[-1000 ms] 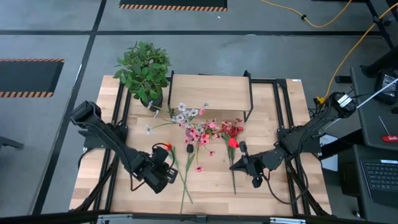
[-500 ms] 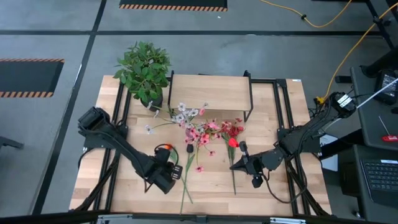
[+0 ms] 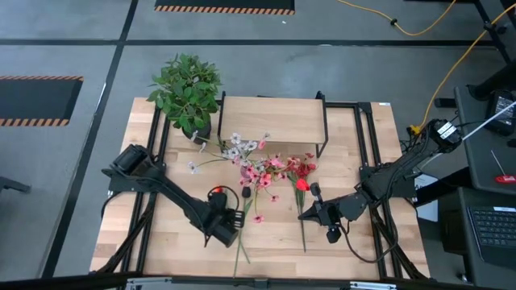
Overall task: Pick and place flowers into a vace then onto a shelf
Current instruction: Put the orange flower into the purple vase
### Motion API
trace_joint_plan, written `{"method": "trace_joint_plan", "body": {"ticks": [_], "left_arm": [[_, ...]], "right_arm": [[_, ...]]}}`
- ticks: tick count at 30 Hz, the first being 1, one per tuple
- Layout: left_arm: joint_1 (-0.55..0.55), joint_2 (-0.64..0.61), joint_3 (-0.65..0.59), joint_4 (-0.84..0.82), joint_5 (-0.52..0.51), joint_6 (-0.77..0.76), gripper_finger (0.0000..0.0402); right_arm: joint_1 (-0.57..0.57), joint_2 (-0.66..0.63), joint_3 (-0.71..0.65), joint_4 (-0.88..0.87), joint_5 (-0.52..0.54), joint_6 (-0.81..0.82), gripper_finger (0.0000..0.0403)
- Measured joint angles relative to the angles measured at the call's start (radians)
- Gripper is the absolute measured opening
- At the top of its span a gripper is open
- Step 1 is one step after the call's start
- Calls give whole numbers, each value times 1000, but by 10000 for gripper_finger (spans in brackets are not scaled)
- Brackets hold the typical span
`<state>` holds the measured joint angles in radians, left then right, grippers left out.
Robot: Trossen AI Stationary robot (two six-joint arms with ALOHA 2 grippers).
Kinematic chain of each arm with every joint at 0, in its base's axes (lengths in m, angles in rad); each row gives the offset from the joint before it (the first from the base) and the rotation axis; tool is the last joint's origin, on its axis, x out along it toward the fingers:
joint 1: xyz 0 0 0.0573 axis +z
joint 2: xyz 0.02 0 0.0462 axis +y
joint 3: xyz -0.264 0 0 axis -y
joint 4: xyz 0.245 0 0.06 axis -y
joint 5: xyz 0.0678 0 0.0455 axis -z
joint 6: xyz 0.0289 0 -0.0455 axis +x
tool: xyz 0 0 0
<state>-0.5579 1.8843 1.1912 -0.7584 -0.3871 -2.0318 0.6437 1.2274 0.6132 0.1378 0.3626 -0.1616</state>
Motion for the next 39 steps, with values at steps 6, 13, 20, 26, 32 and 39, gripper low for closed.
{"method": "trace_joint_plan", "body": {"ticks": [6, 13, 20, 26, 32, 39], "left_arm": [[19, 28, 0, -1, 30, 0, 135], [26, 62, 5, -8, 73, 34, 134], [20, 47, 2, -19, 80, 76, 85], [10, 36, -2, -34, 70, 113, 12], [-14, 16, -3, -86, 61, 134, 7], [-69, -57, -2, -137, -35, 241, 6]], "right_arm": [[0, 0, 0, -1, 0, 0, 7], [0, 0, 0, -11, -1, 3, 7], [0, 0, 0, -12, -26, 4, 7], [0, 0, 0, -12, -80, 29, 7], [0, 0, 0, -39, -79, 61, 7], [0, 0, -1, -37, -79, 79, 7]]}}
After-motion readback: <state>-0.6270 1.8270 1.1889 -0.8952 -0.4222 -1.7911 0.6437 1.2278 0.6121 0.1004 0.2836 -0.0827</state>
